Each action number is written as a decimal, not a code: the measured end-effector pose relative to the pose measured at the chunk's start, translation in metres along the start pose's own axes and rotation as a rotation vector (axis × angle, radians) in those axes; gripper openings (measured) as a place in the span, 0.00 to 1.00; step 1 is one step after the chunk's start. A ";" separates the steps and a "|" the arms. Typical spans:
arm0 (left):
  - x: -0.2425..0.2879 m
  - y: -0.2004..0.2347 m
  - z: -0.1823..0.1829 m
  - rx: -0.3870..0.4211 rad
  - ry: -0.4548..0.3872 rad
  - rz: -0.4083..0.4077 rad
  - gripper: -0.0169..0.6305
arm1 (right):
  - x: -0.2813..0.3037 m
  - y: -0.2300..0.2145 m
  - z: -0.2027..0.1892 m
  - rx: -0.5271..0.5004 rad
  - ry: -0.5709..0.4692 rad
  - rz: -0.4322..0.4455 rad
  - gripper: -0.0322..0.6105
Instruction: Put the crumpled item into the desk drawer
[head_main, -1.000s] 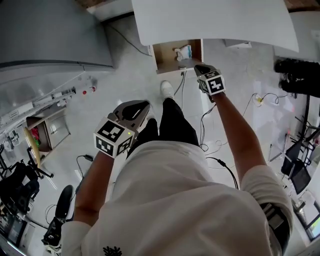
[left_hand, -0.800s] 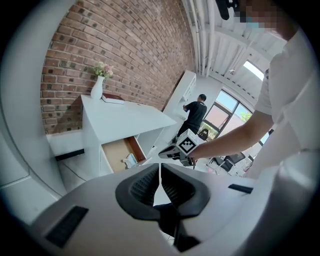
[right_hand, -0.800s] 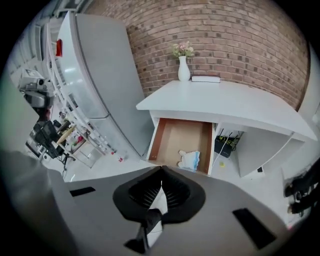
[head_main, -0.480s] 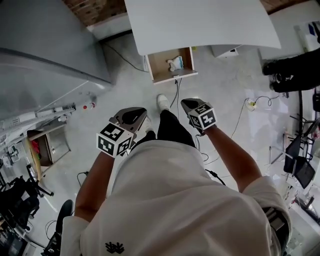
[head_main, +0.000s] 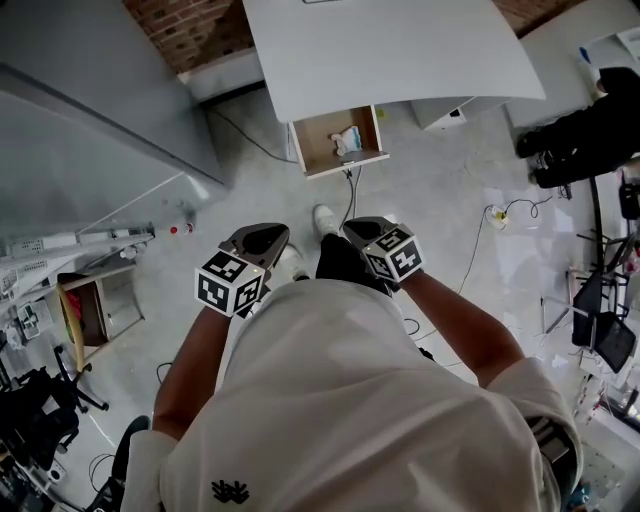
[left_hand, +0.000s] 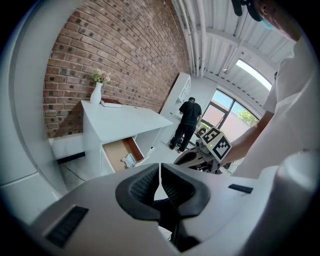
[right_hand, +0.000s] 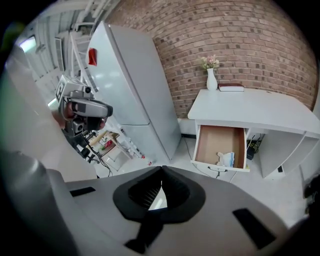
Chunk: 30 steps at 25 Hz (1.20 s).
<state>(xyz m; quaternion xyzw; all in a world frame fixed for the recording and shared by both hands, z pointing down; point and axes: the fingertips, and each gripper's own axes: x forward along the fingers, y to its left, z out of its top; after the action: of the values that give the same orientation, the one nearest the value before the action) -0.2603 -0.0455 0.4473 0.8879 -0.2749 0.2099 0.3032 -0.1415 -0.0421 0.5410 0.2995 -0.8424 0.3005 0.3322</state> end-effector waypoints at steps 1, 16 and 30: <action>-0.002 -0.002 -0.001 0.002 0.000 0.000 0.07 | -0.003 0.006 0.002 -0.001 -0.010 0.005 0.10; -0.023 -0.017 -0.020 0.002 0.005 0.007 0.08 | -0.018 0.058 0.006 -0.075 -0.031 0.051 0.10; -0.022 -0.025 -0.017 0.016 0.003 0.000 0.07 | -0.029 0.060 0.019 -0.082 -0.079 0.049 0.10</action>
<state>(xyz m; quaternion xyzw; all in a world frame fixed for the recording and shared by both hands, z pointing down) -0.2653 -0.0101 0.4372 0.8900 -0.2731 0.2134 0.2964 -0.1738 -0.0077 0.4900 0.2766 -0.8736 0.2616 0.3031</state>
